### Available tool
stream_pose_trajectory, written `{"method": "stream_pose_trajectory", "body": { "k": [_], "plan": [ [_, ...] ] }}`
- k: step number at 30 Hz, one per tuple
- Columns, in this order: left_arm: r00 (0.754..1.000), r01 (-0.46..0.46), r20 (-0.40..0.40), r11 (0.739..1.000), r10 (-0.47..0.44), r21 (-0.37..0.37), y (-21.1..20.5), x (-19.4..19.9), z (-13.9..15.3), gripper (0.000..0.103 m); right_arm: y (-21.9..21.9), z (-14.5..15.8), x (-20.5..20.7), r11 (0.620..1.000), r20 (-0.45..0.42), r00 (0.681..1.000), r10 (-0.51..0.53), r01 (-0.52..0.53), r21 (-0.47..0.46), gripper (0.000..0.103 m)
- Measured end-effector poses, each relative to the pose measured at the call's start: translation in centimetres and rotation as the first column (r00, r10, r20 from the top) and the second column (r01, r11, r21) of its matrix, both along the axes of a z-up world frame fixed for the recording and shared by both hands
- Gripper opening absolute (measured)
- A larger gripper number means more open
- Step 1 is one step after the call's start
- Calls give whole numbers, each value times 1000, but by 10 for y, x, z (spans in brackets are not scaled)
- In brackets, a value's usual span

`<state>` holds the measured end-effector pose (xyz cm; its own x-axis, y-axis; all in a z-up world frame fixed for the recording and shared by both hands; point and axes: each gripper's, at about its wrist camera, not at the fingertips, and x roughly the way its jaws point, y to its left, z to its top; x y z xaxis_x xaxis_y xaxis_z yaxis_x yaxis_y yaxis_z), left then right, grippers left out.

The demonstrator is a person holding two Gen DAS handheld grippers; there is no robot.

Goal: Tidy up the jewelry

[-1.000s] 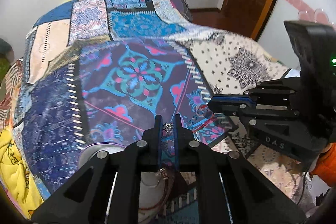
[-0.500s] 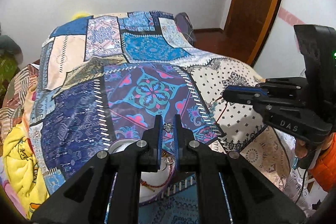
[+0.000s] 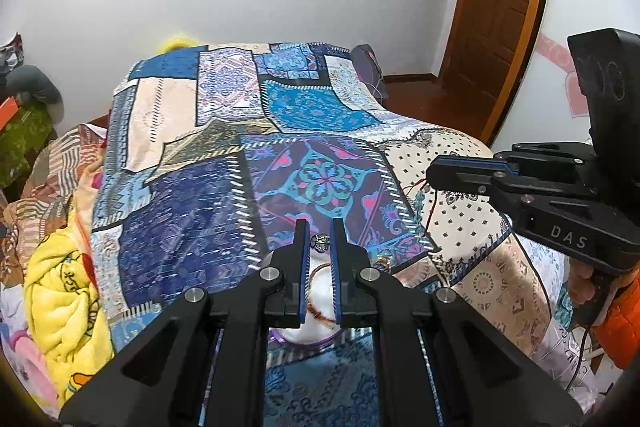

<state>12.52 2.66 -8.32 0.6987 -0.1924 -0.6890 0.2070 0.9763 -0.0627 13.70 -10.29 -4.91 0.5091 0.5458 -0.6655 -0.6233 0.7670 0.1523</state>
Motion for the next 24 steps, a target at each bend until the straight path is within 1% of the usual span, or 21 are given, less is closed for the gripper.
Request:
{"method": "stream_pose_trajectory", "body": {
  "k": [8, 13, 19, 24],
  "plan": [
    [999, -29, -14, 1000, 29, 11, 23, -13, -5, 8, 32, -1, -12, 999, -2, 999, 52, -52, 7, 4],
    [998, -36, -47, 999, 36, -5, 31, -16, -20, 8, 48, -3, -17, 997, -4, 997, 72, -72, -7, 4],
    [996, -19, -91, 999, 17, -29, 27, -13, -40, 8, 60, -11, -18, 996, -26, 996, 84, -85, -19, 4],
    [994, -13, -108, 999, 9, -42, 25, -11, -51, 8, 69, -20, -16, 995, -42, 995, 88, -90, -37, 4]
  ]
}}
